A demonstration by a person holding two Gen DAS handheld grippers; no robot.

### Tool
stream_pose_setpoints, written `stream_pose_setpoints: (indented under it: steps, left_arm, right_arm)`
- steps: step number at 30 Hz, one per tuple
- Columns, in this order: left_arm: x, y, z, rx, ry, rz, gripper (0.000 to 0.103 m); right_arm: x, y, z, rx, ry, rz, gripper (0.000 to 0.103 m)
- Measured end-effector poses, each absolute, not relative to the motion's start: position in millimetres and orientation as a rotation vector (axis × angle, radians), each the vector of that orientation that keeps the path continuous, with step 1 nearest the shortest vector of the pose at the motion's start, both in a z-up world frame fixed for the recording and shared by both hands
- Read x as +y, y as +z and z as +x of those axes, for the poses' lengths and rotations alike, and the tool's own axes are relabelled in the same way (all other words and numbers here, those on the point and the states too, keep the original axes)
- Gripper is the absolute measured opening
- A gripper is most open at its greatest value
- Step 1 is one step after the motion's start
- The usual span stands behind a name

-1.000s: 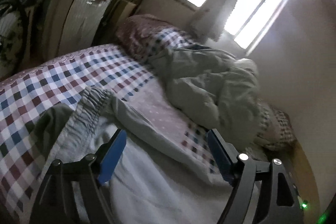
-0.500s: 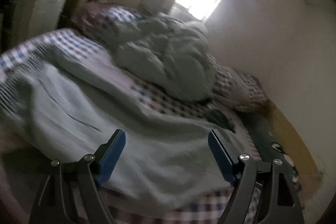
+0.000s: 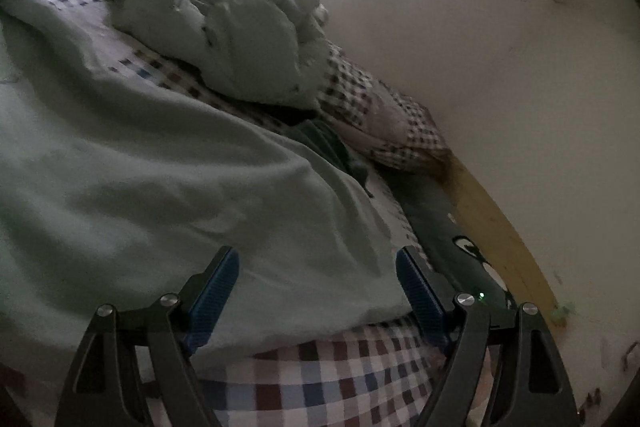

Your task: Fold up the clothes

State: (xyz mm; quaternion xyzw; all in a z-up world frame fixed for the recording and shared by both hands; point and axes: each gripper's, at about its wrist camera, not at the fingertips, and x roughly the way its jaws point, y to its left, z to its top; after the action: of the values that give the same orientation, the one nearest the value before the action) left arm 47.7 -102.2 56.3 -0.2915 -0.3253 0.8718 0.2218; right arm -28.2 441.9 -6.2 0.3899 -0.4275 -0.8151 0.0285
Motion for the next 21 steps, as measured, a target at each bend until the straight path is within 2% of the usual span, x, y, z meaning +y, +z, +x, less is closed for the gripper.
stream_pose_setpoints:
  steps: [2, 7, 11, 17, 21]
  left_arm:
    - [-96, 53, 46, -0.878, 2.389, -0.804, 0.084]
    - [-82, 44, 47, -0.824, 2.361, -0.841, 0.084]
    - [-73, 40, 47, -0.775, 2.362, -0.856, 0.084]
    - [-68, 33, 42, -0.801, 2.330, -0.883, 0.084]
    - [-67, 29, 44, -0.800, 2.326, -0.892, 0.084]
  right_arm:
    - [448, -9, -28, -1.408, -2.483, 1.176, 0.074]
    - [448, -6, -32, -1.443, -2.444, 1.184, 0.073]
    - [439, 9, -33, -1.375, -2.399, 1.119, 0.074]
    - [421, 25, -33, -1.269, -2.322, 1.041, 0.074]
    - [418, 20, -36, -1.174, -2.453, 1.201, 0.073]
